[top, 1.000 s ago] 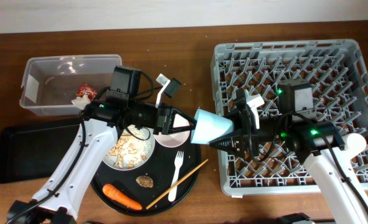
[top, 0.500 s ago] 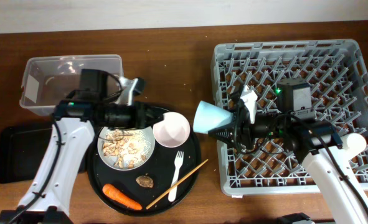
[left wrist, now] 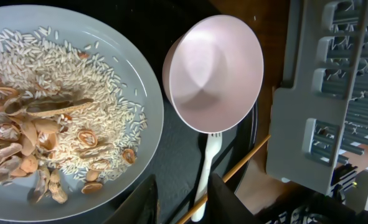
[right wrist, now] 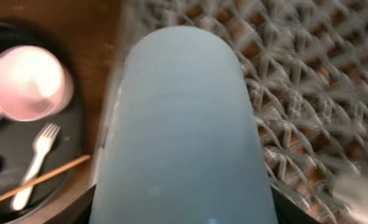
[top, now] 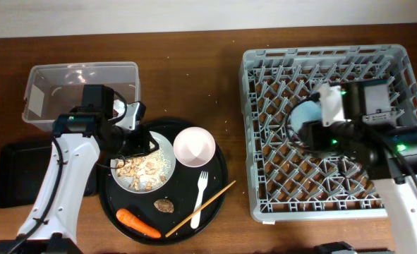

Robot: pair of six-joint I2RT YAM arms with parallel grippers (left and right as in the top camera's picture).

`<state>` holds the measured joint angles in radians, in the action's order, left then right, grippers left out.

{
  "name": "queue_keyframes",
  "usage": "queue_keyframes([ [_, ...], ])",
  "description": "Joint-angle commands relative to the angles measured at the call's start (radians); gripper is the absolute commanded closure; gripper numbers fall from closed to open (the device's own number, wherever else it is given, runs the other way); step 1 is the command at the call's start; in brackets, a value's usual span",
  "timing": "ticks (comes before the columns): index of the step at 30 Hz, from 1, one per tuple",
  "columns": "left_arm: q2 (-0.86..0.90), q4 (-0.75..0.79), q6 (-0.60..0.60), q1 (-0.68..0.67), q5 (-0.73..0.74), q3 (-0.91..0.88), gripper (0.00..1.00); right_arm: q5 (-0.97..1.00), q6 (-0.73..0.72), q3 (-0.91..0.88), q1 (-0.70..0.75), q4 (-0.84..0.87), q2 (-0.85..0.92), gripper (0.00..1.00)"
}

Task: Sort waste into correct bins and load items into the dishwasher rack
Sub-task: 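Place the blue cup in the rack's right side with the right gripper, then grasp the pink bowl on the tray with the right gripper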

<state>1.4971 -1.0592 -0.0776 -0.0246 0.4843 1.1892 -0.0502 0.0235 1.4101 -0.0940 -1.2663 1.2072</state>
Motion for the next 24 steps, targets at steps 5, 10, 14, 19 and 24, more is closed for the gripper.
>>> queue_keyframes([
  [5, 0.000, -0.006, 0.019, 0.006, -0.011, 0.004, 0.74, 0.066, -0.034, 0.021, 0.401, -0.043, 0.107, 0.62],
  [10, 0.000, -0.006, 0.019, 0.006, -0.011, 0.004, 0.74, 0.066, -0.033, 0.020, 0.513, -0.084, 0.282, 0.68],
  [14, 0.000, -0.013, 0.019, 0.006, -0.011, 0.004, 0.74, 0.074, -0.034, 0.020, 0.561, -0.038, 0.389, 0.72],
  [19, 0.000, -0.013, 0.019, 0.006, -0.011, 0.004, 0.74, 0.089, -0.053, 0.019, 0.595, -0.008, 0.410, 0.72],
  [24, 0.000, -0.013, 0.019, 0.006, -0.012, 0.004, 0.73, 0.088, -0.059, -0.008, 0.600, 0.007, 0.423, 0.71],
])
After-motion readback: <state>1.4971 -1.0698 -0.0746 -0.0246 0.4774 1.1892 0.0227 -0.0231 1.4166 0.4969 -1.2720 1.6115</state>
